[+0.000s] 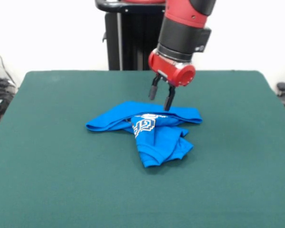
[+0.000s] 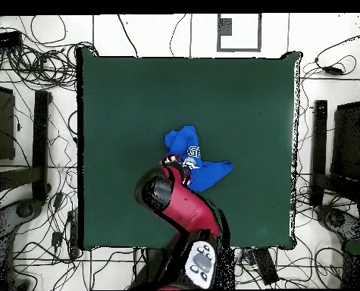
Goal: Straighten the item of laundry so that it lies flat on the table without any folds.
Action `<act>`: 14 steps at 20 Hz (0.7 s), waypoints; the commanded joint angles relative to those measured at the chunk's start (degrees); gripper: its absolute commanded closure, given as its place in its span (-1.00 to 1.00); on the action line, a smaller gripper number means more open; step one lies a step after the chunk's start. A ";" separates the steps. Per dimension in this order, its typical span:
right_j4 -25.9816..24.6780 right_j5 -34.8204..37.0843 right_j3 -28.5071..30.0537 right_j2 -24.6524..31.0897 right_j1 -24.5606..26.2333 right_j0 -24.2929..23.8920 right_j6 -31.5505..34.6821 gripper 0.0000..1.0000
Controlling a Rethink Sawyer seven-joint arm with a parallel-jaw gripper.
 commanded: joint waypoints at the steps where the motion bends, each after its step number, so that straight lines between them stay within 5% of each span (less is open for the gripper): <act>1: 8.36 7.21 -1.68 -0.85 3.03 4.52 19.73 -1.00; 14: 7.69 -3.73 1.22 6.90 2.66 -1.00 19.93 -1.00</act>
